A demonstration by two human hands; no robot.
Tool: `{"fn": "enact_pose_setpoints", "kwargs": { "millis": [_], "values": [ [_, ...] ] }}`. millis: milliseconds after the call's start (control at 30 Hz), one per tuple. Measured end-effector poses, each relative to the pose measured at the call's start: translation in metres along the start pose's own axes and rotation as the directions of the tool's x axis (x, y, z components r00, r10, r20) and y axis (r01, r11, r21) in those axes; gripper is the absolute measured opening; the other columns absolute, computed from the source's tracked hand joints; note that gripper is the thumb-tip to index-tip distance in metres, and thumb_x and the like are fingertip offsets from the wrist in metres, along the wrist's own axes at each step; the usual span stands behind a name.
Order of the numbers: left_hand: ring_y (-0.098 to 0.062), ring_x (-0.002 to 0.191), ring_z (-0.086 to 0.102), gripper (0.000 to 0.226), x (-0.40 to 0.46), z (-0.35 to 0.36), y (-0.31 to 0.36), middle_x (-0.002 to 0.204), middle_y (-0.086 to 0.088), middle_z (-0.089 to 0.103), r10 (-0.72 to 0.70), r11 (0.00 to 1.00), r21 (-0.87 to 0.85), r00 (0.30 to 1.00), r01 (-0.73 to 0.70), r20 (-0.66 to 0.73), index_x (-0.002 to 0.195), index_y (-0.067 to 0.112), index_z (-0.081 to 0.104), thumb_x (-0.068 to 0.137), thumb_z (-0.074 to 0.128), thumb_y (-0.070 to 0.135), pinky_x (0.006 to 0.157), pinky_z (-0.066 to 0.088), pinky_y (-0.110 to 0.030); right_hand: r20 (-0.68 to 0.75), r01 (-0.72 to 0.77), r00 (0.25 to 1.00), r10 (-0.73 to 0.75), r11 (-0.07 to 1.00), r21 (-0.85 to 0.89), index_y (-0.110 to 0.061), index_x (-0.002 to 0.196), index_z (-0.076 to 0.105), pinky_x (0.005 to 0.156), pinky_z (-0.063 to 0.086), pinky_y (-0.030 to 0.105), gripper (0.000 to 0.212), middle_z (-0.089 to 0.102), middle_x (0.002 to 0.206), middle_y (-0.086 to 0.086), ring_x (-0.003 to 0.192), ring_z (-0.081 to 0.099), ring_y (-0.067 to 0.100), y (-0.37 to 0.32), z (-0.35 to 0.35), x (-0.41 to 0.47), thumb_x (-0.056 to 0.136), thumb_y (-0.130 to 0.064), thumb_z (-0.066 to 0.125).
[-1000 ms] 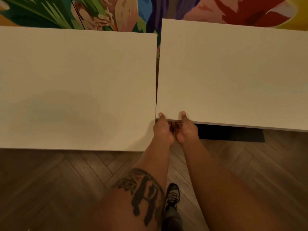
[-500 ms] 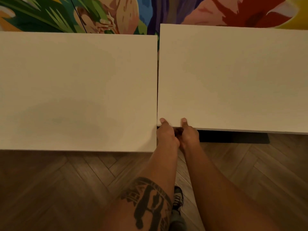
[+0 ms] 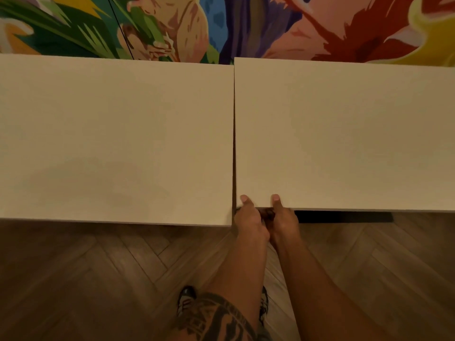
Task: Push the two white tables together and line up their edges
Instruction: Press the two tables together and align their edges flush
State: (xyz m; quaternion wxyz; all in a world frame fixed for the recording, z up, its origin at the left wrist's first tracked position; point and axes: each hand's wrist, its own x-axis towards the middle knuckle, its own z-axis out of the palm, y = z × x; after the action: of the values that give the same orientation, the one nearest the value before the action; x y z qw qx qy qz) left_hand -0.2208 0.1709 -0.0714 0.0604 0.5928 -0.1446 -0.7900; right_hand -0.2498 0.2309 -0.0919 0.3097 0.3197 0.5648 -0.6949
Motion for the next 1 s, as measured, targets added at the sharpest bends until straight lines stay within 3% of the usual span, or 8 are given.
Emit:
{"fn": "enact_pose_setpoints", "kwargs": {
  "millis": [67,167,333,433,533,633,733,1000],
  "values": [
    [-0.025,0.079,0.064,0.059,-0.001,-0.003,-0.002,0.098,-0.012,0.068,0.005,1.000,-0.007,1.000,-0.005,-0.007,0.132,0.006,0.057,0.097,0.057,0.054,0.060,0.054,-0.035,0.024,-0.012,1.000,0.011,0.999,0.044,-0.003,0.145,0.050,0.082,0.064,0.046,0.055,0.066,0.134,0.022,0.114,0.070,0.036,0.003,-0.003,0.003,0.100,-0.031,0.066],
    [-0.025,0.084,0.068,0.056,0.002,-0.005,-0.005,0.100,-0.012,0.071,0.016,1.000,-0.026,1.000,-0.017,-0.004,0.126,0.005,0.062,0.096,0.059,0.053,0.058,0.053,-0.033,0.053,-0.019,0.999,0.012,0.991,0.130,-0.007,0.144,0.049,0.102,0.055,0.059,0.050,0.067,0.132,0.023,0.116,0.069,0.038,0.005,-0.003,0.005,0.100,-0.025,0.066],
    [-0.024,0.092,0.076,0.046,-0.002,-0.019,-0.009,0.099,-0.012,0.081,0.034,0.999,-0.042,0.995,-0.030,0.091,0.114,0.009,0.071,0.094,0.064,0.050,0.061,0.060,-0.030,0.065,0.042,0.996,-0.055,0.981,0.187,-0.013,0.131,0.057,0.092,0.061,0.050,0.033,0.070,0.128,0.023,0.110,0.073,0.035,0.011,-0.005,0.002,0.100,-0.023,0.067],
    [-0.024,0.111,0.071,0.039,-0.005,-0.040,-0.008,0.112,-0.012,0.079,0.010,1.000,0.006,0.976,-0.012,0.216,0.117,0.018,0.076,0.095,0.065,0.047,0.097,0.058,-0.039,0.088,-0.006,0.996,-0.010,0.984,0.179,-0.014,0.122,0.062,0.090,0.060,0.050,0.033,0.072,0.125,0.024,0.106,0.075,0.036,0.021,0.000,-0.004,0.100,-0.039,0.064],
    [-0.028,0.132,0.058,0.072,-0.005,-0.072,0.000,0.134,-0.017,0.069,-0.043,0.998,0.050,0.959,0.030,0.280,0.130,0.009,0.070,0.086,0.063,0.066,0.121,0.035,-0.048,0.153,-0.089,0.985,0.082,0.995,0.043,0.000,0.114,0.070,0.081,0.063,0.046,0.058,0.078,0.113,0.023,0.099,0.078,0.036,0.043,0.014,-0.019,0.090,-0.053,0.069],
    [-0.032,0.127,0.064,0.082,0.001,-0.104,0.024,0.132,-0.021,0.069,0.059,0.997,-0.052,0.972,-0.048,0.227,0.137,0.003,0.062,0.086,0.060,0.067,0.113,0.045,-0.046,0.291,-0.158,0.944,0.153,0.987,-0.006,-0.003,0.115,0.073,0.072,0.064,0.036,0.052,0.080,0.110,0.016,0.097,0.079,0.029,0.066,0.035,-0.037,0.082,-0.043,0.078],
    [-0.031,0.107,0.074,0.065,0.011,-0.124,0.068,0.122,-0.021,0.074,0.239,0.953,-0.203,0.970,-0.226,0.041,0.130,0.005,0.065,0.087,0.066,0.053,0.087,0.061,-0.042,0.257,-0.155,0.953,0.161,0.987,-0.044,-0.007,0.123,0.067,0.084,0.061,0.037,0.041,0.076,0.122,0.016,0.114,0.072,0.033,0.084,0.054,-0.041,0.088,-0.026,0.080],
    [-0.036,0.115,0.069,0.058,0.024,-0.122,0.094,0.126,-0.022,0.071,0.191,0.941,-0.282,0.981,-0.188,-0.019,0.130,0.002,0.065,0.088,0.072,0.042,0.102,0.054,-0.054,0.129,-0.107,0.986,0.101,0.994,0.034,0.006,0.121,0.070,0.082,0.061,0.038,0.051,0.078,0.115,0.020,0.096,0.076,0.029,0.093,0.063,-0.033,0.081,-0.020,0.087]
  ]
}}
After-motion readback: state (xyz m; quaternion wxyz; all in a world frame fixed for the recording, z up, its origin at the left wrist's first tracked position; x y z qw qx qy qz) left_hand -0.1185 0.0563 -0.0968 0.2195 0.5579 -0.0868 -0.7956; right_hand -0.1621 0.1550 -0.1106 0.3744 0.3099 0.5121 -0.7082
